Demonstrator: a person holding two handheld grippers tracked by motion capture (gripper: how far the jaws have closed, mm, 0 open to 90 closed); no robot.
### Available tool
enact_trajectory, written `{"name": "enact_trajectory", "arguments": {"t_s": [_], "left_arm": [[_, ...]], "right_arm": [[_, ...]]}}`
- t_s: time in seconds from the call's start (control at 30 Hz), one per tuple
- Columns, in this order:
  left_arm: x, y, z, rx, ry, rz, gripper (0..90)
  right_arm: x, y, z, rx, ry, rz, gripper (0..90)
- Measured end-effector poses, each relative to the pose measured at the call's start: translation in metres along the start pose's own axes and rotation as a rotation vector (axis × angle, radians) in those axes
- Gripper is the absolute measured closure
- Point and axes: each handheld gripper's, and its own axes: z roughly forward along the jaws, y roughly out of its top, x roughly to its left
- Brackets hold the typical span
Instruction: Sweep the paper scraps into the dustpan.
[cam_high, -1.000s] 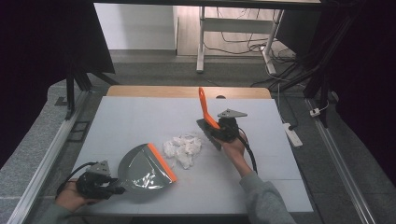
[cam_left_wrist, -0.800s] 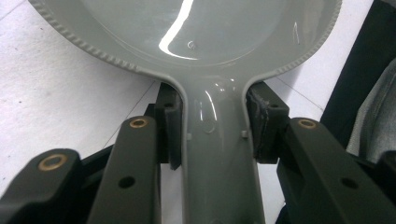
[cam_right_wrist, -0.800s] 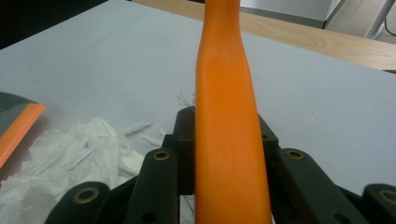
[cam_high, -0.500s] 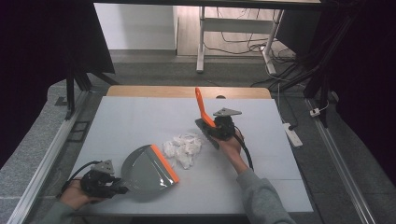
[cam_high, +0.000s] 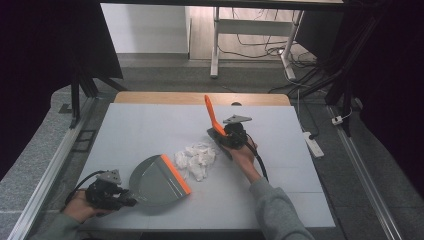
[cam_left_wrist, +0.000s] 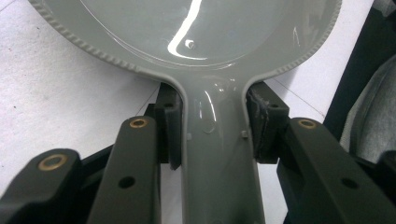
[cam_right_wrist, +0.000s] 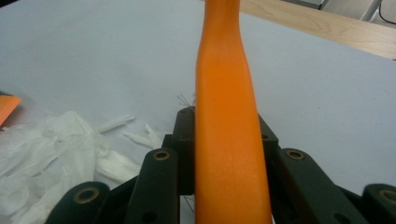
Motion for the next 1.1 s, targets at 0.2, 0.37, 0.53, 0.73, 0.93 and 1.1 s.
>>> {"name": "enact_trajectory", "arguments": {"t_s": [0.2,0.37,0.53,0.73,0.93,1.1], "left_arm": [[0.001,0.001,0.000,0.020,-0.015,0.010,61.1],[0.000,0.001,0.001,0.037,-0.012,0.011,61.1],[-0.001,0.002,0.003,0.040,-0.005,0.011,61.1],[-0.002,0.005,0.007,0.043,-0.002,0.013,61.1],[-0.003,0.007,0.009,0.042,0.001,0.013,61.1],[-0.003,0.009,0.011,0.042,0.003,0.012,61.1]], "right_arm": [[0.003,0.005,0.014,0.040,-0.007,-0.011,70.3],[0.010,0.003,0.023,0.050,0.023,-0.016,70.4],[0.019,0.003,0.025,0.051,0.051,-0.025,70.5],[0.029,0.003,0.026,0.056,0.078,-0.031,70.5],[0.044,0.001,0.025,0.061,0.102,-0.049,70.5],[0.058,0.000,0.025,0.062,0.131,-0.067,70.5]]}}
